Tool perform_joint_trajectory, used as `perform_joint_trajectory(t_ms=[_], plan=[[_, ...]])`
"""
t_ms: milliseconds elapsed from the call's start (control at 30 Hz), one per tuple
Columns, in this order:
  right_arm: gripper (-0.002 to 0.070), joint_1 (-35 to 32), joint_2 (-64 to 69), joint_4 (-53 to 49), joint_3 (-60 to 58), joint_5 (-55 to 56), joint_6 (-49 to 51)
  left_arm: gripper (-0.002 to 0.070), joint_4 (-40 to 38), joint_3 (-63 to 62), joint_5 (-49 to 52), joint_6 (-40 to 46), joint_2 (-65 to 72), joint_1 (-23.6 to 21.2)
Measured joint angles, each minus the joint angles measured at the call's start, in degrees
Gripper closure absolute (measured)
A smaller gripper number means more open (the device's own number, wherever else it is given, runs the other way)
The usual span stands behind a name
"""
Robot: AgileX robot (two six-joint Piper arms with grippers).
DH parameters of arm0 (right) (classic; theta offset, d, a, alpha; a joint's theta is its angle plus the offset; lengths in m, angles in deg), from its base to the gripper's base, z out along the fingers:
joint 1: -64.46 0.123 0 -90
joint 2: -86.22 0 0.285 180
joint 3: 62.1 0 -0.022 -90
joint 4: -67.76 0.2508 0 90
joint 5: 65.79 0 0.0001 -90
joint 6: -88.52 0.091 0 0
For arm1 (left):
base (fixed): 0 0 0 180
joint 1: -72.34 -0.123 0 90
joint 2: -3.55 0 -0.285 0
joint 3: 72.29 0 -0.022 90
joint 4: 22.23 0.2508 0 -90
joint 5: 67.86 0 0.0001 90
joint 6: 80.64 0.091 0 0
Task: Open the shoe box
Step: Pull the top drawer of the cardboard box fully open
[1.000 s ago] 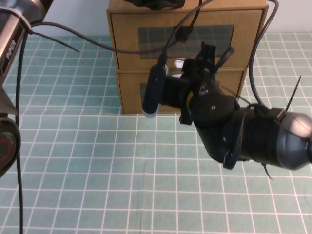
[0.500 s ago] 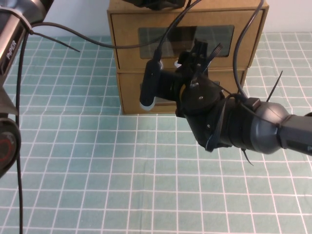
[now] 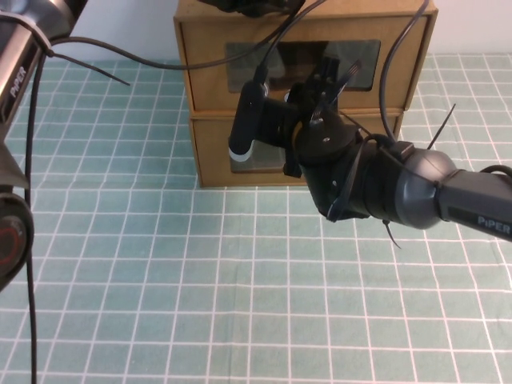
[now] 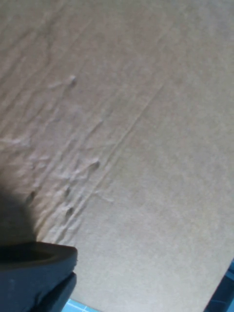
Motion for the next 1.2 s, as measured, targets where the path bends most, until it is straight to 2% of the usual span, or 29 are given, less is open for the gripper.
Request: perform_joint_trajectory(t_ms=[533, 733, 1033, 1200], plan=[[0.0559, 2.8, 0.1, 2.6, 0.3, -6.5, -2.2, 0.0680, -0.3, -0.1, 0.6, 0.5, 0.1, -0.1], [0.0560, 5.5, -2.7, 0.9, -5.7, -10.0, -1.9, 0.0680, -1.0, -0.1, 2.3, -0.8, 0.1, -0.1], [0.0560, 14.1, -13.6, 0.7, -22.5, -14.0, 5.0, 0.0680, -1.2, -0.1, 2.9, -1.2, 0.4, -0.1], [0.0560, 22.0, -17.2, 6.6, -29.2, -18.8, 7.7, 0.0680, -1.2, -0.1, 2.7, -1.3, 0.4, -0.1]])
